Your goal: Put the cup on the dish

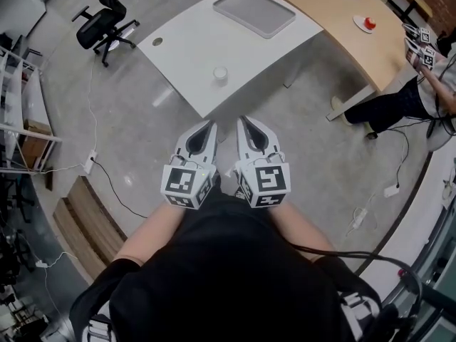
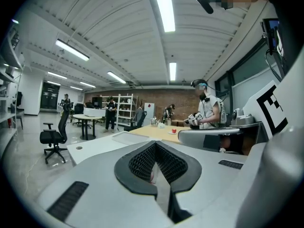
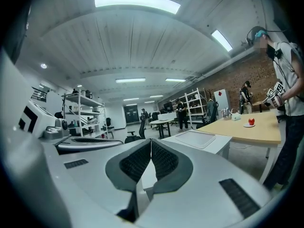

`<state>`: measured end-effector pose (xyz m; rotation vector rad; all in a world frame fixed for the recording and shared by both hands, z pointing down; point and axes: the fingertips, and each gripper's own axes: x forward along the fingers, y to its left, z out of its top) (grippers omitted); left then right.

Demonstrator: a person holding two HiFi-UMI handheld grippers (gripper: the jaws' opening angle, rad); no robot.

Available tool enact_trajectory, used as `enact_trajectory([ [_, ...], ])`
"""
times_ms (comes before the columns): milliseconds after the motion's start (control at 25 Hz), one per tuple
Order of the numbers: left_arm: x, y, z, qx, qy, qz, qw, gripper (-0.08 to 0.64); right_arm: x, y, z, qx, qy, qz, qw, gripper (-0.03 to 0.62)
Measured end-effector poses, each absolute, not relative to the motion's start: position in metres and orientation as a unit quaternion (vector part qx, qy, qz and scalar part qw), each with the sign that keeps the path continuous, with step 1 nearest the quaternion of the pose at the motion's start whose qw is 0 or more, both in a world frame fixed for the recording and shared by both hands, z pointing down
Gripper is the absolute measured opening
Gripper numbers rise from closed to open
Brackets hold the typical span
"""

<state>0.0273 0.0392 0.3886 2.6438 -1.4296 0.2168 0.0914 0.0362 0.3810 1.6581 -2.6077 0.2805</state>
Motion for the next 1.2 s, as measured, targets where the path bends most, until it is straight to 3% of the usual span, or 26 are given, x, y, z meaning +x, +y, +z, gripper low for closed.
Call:
enact_trajectory([
  [560,0.039,-0.007,0.391,0.896,-0.433,0.065,0.066,0.006,0.106,0.004,0.384,0.576,-0.812,0.093,0.034,0.014],
  [1200,-0.012,-0.092,0.423,0.885,-0.447,0.068,0.113,0.006,0.061,-0.074,0.415,0.564,-0.814,0.115,0.073,0.014],
])
